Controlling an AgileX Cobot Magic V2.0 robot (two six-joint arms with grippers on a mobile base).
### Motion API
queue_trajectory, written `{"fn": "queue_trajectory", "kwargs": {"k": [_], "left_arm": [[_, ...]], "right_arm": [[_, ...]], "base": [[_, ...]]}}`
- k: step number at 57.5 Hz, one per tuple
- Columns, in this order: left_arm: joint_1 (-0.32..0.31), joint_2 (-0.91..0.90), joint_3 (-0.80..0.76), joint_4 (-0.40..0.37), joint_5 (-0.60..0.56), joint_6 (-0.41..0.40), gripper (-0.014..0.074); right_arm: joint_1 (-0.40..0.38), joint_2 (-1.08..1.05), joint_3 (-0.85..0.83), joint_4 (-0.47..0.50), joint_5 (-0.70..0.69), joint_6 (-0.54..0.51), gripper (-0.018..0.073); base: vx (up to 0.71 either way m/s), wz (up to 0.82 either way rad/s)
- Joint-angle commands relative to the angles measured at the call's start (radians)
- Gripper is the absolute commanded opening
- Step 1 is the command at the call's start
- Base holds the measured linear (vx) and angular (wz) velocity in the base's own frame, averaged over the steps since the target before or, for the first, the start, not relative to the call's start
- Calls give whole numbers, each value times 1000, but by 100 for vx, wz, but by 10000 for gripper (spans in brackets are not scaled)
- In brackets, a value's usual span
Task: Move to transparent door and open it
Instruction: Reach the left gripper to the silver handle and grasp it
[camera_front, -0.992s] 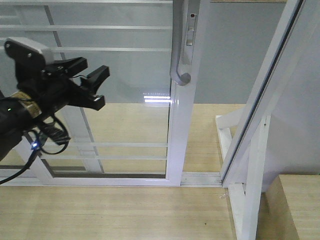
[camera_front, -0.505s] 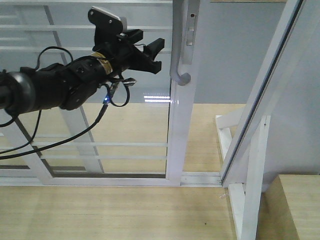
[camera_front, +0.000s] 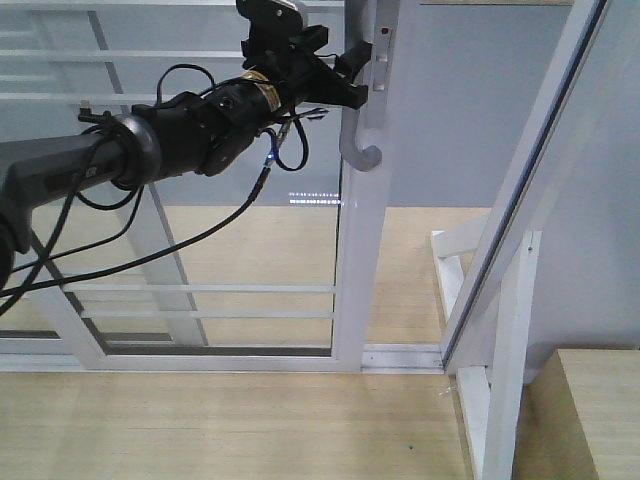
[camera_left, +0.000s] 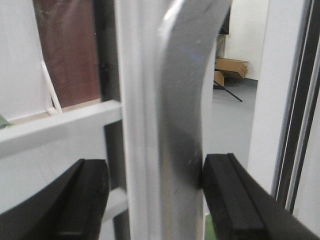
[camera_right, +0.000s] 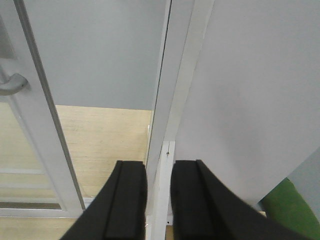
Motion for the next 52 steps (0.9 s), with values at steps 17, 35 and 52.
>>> {"fn": "queue_trajectory", "kwargs": {"k": [17, 35, 52], "left_arm": [[-1, -14, -128, -35, -19, -9, 481], [-1, -14, -127, -34, -18, -10, 306], [4, -54, -127, -33, 43, -10, 292]], "right_arm": [[-5, -9, -28, -1, -73, -2, 253], [-5, -9, -28, -1, -71, -2, 253], [-5, -9, -28, -1, -71, -2, 253]], "base": [[0, 0], [0, 0], [0, 0]]}}
